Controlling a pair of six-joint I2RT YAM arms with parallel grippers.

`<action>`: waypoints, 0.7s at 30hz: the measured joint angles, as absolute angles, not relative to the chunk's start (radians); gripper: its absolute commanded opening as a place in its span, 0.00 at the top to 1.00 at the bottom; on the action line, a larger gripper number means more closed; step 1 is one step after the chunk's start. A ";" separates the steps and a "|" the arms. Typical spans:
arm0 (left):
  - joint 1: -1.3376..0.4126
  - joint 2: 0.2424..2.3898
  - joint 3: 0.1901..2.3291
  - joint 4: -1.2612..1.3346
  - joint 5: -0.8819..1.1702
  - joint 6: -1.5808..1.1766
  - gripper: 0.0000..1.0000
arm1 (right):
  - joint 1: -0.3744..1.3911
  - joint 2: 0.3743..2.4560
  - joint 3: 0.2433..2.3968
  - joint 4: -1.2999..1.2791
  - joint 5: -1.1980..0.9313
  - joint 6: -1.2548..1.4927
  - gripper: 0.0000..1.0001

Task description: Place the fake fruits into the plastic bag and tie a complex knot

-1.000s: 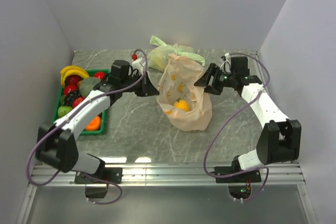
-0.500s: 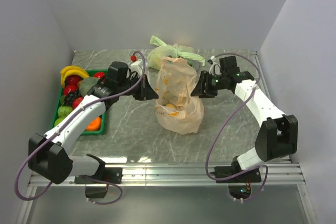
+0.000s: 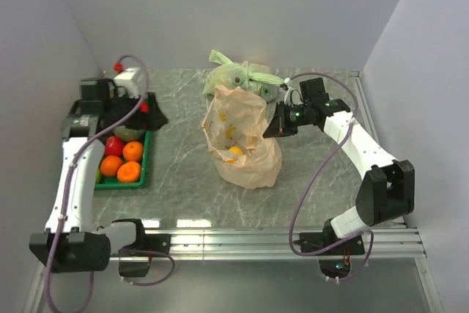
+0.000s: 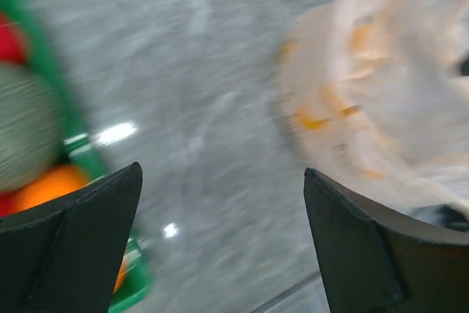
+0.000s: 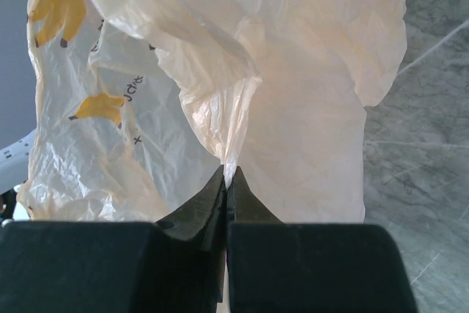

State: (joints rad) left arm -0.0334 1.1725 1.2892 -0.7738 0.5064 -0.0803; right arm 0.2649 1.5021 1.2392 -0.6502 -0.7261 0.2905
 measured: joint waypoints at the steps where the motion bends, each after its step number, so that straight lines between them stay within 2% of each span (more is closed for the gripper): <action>1: 0.018 1.160 1.299 -0.812 0.498 -0.030 0.03 | 0.265 1.498 1.238 -0.651 -0.726 0.286 1.00; 8: 0.333 1.178 1.260 -1.054 0.434 0.355 0.11 | 0.265 1.487 1.235 -0.652 -0.717 0.257 1.00; 21: 0.369 1.406 1.103 -1.052 0.314 0.769 0.12 | 0.273 1.487 1.236 -0.676 -0.690 0.195 1.00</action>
